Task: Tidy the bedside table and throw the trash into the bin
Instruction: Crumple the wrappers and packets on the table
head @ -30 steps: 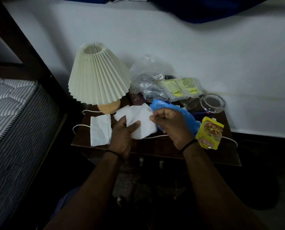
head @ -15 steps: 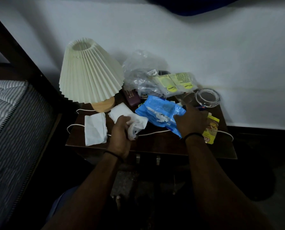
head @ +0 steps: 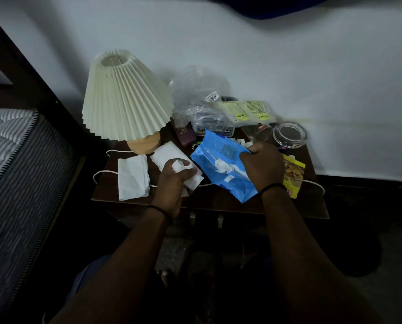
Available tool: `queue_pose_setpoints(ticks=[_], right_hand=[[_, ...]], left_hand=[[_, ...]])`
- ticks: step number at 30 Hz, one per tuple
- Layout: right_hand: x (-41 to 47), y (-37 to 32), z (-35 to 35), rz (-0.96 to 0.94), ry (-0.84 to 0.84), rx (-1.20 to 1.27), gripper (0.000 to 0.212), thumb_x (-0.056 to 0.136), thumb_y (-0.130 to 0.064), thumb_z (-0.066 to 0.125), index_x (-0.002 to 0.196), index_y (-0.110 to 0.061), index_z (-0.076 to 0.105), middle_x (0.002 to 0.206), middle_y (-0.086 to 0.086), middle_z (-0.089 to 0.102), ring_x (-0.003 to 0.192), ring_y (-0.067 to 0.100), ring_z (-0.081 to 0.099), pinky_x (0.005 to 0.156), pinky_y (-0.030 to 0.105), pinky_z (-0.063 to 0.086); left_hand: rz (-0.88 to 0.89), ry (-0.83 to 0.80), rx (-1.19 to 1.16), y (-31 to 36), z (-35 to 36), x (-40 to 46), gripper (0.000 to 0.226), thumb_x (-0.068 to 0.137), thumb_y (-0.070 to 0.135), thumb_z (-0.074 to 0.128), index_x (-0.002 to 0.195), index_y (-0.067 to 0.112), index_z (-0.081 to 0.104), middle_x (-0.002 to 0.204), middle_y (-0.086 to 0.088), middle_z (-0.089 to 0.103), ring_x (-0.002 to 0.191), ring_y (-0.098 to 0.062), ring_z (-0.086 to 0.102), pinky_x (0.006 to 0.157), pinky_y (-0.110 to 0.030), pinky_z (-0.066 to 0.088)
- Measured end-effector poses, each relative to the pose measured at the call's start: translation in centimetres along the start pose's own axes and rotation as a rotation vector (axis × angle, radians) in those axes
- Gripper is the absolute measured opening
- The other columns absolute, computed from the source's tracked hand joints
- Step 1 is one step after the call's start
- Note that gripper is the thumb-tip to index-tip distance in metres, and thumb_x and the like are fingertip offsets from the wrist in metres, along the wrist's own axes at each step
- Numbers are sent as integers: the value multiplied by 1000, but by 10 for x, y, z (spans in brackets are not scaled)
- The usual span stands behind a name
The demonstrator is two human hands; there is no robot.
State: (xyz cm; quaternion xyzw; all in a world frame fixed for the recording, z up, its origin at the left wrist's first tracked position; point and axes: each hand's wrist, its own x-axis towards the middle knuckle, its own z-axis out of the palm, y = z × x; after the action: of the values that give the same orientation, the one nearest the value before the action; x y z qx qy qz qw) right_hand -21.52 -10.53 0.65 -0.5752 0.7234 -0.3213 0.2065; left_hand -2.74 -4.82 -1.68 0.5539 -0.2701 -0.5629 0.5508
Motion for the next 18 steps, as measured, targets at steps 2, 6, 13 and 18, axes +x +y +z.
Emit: queue_pose_setpoints(ticks=[2,6,13,18], right_hand=[[-3,0,-4,33,-34,40,29,73,-19,63,51,-4,51,48,11,44,47,25,43,48,30,30],[-8,8,-11,190,-108,169,17,75,-19,67,63,-7,64,58,8,56,61,26,52,55,30,37],[-11,8,-20,323,-220,489,15,76,-10,71,65,-16,63,71,6,63,71,24,58,64,31,43],[-15,4,-21,163,-351,454,12,78,-7,70,71,-14,63,76,9,61,70,21,53,62,29,40]], left_hand=[[-64,21,-21,-4,2,0,16,86,4,64,98,14,59,73,-3,64,61,-13,63,47,-24,49],[-157,26,-52,-12,4,-1,12,86,7,66,76,13,62,60,-3,66,57,-19,62,47,-26,48],[-345,-170,-199,-10,4,-3,18,83,17,71,98,9,64,87,-10,64,70,-21,63,65,-31,43],[-375,-383,-290,-3,0,-2,51,61,37,89,100,17,63,88,-8,65,63,-20,64,62,-31,45]])
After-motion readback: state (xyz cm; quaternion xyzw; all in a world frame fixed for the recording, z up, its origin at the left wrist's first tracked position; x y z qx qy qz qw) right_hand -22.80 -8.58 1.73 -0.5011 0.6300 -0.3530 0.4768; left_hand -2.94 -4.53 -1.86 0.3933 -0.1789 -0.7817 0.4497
